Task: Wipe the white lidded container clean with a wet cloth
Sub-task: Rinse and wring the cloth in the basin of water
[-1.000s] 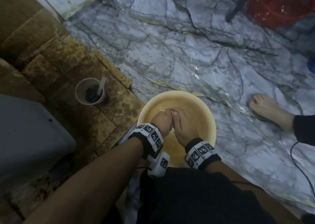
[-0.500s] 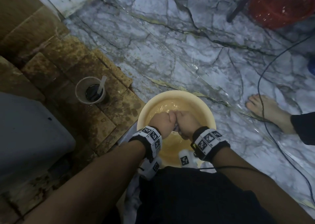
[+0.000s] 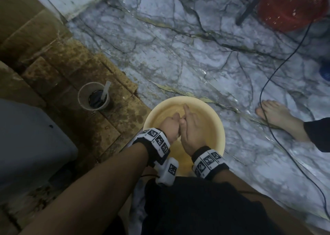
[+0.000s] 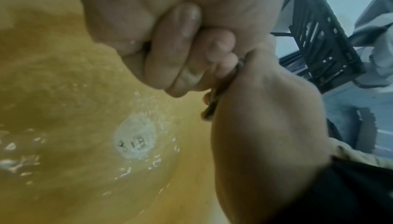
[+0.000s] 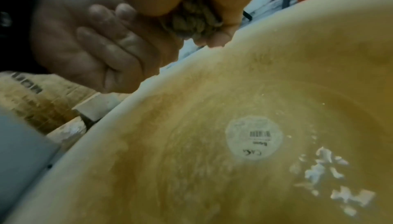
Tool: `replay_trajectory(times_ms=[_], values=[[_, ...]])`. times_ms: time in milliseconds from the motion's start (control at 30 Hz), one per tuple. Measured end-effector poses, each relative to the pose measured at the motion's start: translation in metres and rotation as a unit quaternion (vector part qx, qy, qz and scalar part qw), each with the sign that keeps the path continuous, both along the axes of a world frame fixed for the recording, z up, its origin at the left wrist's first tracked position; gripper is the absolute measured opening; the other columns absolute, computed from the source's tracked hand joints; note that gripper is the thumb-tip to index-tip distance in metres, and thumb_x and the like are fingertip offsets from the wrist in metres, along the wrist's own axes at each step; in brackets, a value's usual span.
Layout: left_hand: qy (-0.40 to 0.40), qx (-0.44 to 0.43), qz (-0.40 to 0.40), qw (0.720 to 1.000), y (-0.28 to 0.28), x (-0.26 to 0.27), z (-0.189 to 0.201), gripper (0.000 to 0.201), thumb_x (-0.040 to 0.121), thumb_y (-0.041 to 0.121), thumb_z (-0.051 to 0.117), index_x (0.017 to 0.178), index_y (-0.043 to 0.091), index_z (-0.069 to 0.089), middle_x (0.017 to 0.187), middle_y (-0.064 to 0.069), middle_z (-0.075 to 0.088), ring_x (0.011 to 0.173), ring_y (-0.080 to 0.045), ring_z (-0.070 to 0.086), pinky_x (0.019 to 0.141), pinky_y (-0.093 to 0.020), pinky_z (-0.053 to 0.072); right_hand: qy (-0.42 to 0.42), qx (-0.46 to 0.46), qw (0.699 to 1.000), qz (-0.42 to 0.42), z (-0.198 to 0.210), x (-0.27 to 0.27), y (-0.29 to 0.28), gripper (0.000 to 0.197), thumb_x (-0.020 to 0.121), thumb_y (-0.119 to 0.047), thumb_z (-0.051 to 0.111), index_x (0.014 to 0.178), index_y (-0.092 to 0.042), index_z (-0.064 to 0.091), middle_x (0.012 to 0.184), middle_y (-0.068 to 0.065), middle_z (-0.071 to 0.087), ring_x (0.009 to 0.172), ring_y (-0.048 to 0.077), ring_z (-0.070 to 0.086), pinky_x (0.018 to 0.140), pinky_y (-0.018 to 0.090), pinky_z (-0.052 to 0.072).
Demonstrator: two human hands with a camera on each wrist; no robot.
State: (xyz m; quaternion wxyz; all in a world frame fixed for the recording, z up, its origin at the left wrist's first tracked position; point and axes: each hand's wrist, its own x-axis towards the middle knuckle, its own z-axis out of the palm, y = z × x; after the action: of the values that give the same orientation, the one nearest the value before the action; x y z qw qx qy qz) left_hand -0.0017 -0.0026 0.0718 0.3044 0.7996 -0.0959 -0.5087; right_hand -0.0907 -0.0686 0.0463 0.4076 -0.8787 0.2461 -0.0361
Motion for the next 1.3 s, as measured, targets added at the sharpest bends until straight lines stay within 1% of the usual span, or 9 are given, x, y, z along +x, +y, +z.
replay_trajectory(times_ms=[167, 233, 300, 400, 500, 600, 933, 1133, 1300], values=[[-0.052, 0.007, -0.030, 0.998, 0.000, 0.001, 0.003, 0.028, 0.100, 0.012, 0.037, 0.123, -0.002, 0.039, 0.105, -0.022, 0.055, 0.096, -0.039, 0.055, 0.065, -0.035, 0.035, 0.073, 0.038, 0.995, -0.059, 0.020, 0.022, -0.007, 0.051, 0.103, -0.040, 0.022, 0.148, -0.021, 0.034, 0.109, 0.013, 0.068, 0.097, 0.028, 0.062, 0.080, 0.031, 0.044], [-0.058, -0.005, -0.034, 0.998, 0.000, 0.004, -0.001, 0.018, 0.102, 0.016, 0.033, 0.105, 0.005, 0.048, 0.092, -0.016, 0.057, 0.085, -0.037, 0.055, 0.059, -0.031, 0.032, 0.098, 0.052, 0.992, -0.063, 0.023, 0.027, -0.010, 0.047, 0.104, -0.037, 0.022, 0.144, -0.020, 0.041, 0.108, 0.014, 0.068, 0.099, 0.029, 0.062, 0.079, 0.028, 0.042], [-0.049, -0.029, -0.016, 0.998, 0.000, 0.005, -0.002, 0.036, 0.102, 0.024, 0.029, 0.072, 0.012, 0.045, 0.065, -0.008, 0.051, 0.066, -0.030, 0.049, 0.054, -0.031, 0.030, 0.113, 0.087, 0.987, -0.075, 0.020, 0.028, -0.013, 0.046, 0.104, -0.034, 0.023, 0.137, -0.016, 0.049, 0.116, 0.013, 0.066, 0.107, 0.027, 0.060, 0.082, 0.023, 0.038], [-0.049, -0.035, 0.032, 0.998, 0.000, 0.003, -0.006, 0.050, 0.101, 0.031, 0.029, 0.056, 0.013, 0.042, 0.054, -0.006, 0.048, 0.057, -0.027, 0.046, 0.060, -0.032, 0.035, 0.127, 0.142, 0.976, -0.108, 0.016, 0.029, -0.015, 0.044, 0.105, -0.034, 0.024, 0.129, -0.016, 0.057, 0.111, 0.009, 0.068, 0.101, 0.023, 0.062, 0.087, 0.028, 0.046], [-0.071, -0.039, 0.026, 0.996, 0.002, 0.000, -0.005, 0.054, 0.100, 0.032, 0.031, 0.052, 0.013, 0.046, 0.052, -0.006, 0.049, 0.053, -0.026, 0.046, 0.054, -0.030, 0.033, 0.146, 0.171, 0.966, -0.123, 0.015, 0.028, -0.017, 0.039, 0.104, -0.031, 0.027, 0.093, -0.019, 0.063, 0.072, 0.000, 0.062, 0.063, 0.014, 0.055, 0.057, 0.022, 0.040], [-0.090, -0.034, 0.001, 0.995, 0.002, 0.002, -0.010, 0.052, 0.099, 0.033, 0.033, 0.056, 0.012, 0.050, 0.055, -0.005, 0.052, 0.052, -0.021, 0.046, 0.048, -0.028, 0.029, 0.162, 0.230, 0.948, -0.146, 0.016, 0.027, -0.020, 0.042, 0.104, -0.031, 0.029, 0.073, -0.018, 0.054, 0.051, 0.000, 0.044, 0.040, 0.014, 0.035, 0.040, 0.019, 0.026], [-0.166, -0.034, -0.137, 0.976, 0.006, 0.006, -0.006, 0.056, 0.102, 0.033, 0.027, 0.051, 0.014, 0.041, 0.052, -0.005, 0.044, 0.052, -0.021, 0.043, 0.052, -0.032, 0.025, 0.220, 0.391, 0.878, -0.167, 0.019, 0.021, -0.025, 0.053, 0.101, -0.046, 0.034, 0.062, -0.012, 0.048, 0.047, 0.005, 0.037, 0.035, 0.014, 0.029, 0.043, 0.021, 0.022], [-0.061, -0.035, -0.142, 0.987, 0.025, 0.025, -0.008, 0.037, 0.099, 0.045, 0.036, 0.078, 0.019, 0.050, 0.069, -0.001, 0.052, 0.065, -0.023, 0.051, 0.059, -0.030, 0.037, 0.226, 0.424, 0.874, -0.075, 0.024, 0.008, -0.043, 0.039, 0.089, -0.039, 0.057, 0.099, -0.002, 0.067, 0.088, 0.022, 0.064, 0.074, 0.031, 0.057, 0.063, 0.034, 0.040], [-0.043, -0.067, -0.176, 0.981, 0.036, 0.039, 0.024, 0.034, 0.093, 0.044, 0.054, 0.104, 0.013, 0.063, 0.073, 0.002, 0.057, 0.060, -0.017, 0.051, 0.058, -0.028, 0.042, 0.254, 0.389, 0.885, 0.046, 0.067, 0.011, -0.050, 0.019, 0.096, -0.009, 0.053, 0.110, -0.005, 0.064, 0.085, 0.013, 0.068, 0.063, 0.017, 0.066, 0.054, 0.024, 0.050]])
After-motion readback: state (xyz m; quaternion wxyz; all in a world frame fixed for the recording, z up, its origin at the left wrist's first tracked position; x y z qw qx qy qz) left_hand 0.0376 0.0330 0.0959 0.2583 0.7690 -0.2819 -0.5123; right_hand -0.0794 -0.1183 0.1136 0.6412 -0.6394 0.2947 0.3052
